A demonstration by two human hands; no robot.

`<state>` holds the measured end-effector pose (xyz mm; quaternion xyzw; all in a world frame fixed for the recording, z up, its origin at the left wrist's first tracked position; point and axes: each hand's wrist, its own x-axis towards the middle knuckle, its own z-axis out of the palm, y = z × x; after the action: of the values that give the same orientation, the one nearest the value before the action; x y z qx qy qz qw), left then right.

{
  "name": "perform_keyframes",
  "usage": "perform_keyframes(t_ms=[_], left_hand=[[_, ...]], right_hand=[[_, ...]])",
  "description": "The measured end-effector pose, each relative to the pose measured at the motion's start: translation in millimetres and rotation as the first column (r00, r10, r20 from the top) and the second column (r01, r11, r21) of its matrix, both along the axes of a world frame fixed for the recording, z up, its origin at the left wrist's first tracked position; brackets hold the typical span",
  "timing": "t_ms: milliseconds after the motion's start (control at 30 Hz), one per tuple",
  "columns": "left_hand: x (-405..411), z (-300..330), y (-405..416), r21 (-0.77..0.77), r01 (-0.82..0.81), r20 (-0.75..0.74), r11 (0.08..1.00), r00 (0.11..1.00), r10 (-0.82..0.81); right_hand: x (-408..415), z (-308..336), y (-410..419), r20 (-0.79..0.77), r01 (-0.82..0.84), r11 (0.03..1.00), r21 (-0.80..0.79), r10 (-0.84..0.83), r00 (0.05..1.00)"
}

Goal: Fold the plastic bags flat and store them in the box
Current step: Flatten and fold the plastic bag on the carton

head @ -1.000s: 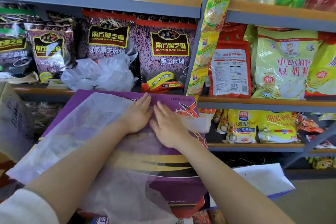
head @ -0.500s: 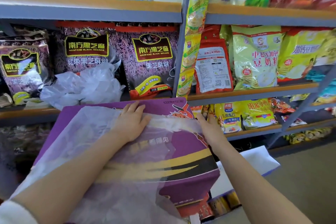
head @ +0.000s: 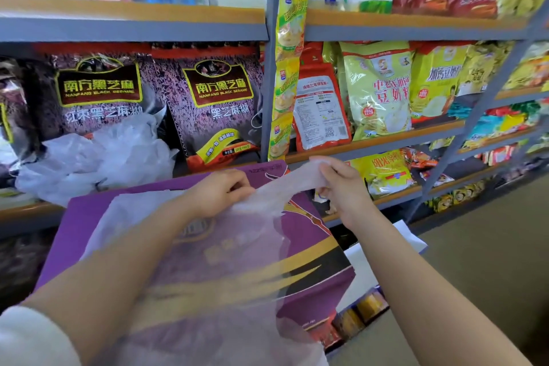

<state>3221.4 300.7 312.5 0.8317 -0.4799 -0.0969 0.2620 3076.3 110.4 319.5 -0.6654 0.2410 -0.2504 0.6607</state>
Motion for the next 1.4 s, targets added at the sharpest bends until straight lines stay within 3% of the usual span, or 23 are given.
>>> perform_keyframes(t_ms=[200,300,367,433,567,633,733,900,1000,1167,1400], left_hand=[[5.0,-4.0,19.4,-0.076,0.061,-0.095,0.995,0.993,-0.068],[5.5,-7.8,19.5,-0.187,-0.02,-0.028,0.982,0.999,0.015],[5.9,-5.8,18.5,-0.271,-0.054,0.011,0.961,0.998,0.059],[5.4,-5.1,17.9,-0.302,-0.025,0.044,0.953,0.998,0.04],[3.0,-5.0,18.8,-0.35,0.023,0.045,0.936,0.999,-0.008],[3.2,-6.8,20.3,-0.368,0.001,0.036,0.93,0.999,0.013],[5.9,-9.6,23.7,-0.374,-0.04,0.002,0.927,0.999,0.044],[5.8,-7.3,26.7,-0.369,0.005,0.039,0.93,0.999,0.01],[8.3,-11.5,28.1,-0.353,0.048,0.07,0.935,0.997,-0.024],[11.8,-13.9,32.3,-0.351,0.115,0.086,0.929,0.992,-0.09],[20.4,-2.2,45.8,-0.244,0.068,0.05,0.967,0.997,-0.058]], right_hand=[[-1.6,2.0,-6.9,0.053,-0.046,0.991,-0.122,0.053,0.997],[-1.9,1.2,-8.6,-0.04,0.004,0.948,-0.317,-0.018,0.999],[1.7,-0.4,-5.3,-0.119,0.02,0.811,-0.584,-0.11,0.987],[8.5,3.0,6.1,-0.116,-0.053,0.621,-0.782,-0.061,0.991],[27.1,14.5,23.8,-0.337,-0.377,0.397,-0.837,0.17,0.926],[30.4,17.8,23.4,-0.427,-0.473,0.418,-0.776,0.204,0.881],[27.1,21.6,17.4,-0.421,-0.506,0.516,-0.691,0.282,0.862],[23.1,22.0,7.5,-0.464,-0.511,0.365,-0.778,0.215,0.859],[20.0,22.4,6.8,-0.387,-0.453,0.389,-0.802,0.239,0.891],[17.6,15.5,4.1,-0.391,-0.456,0.393,-0.798,0.237,0.889],[18.6,11.7,3.8,-0.193,-0.346,0.603,-0.719,0.305,0.933]])
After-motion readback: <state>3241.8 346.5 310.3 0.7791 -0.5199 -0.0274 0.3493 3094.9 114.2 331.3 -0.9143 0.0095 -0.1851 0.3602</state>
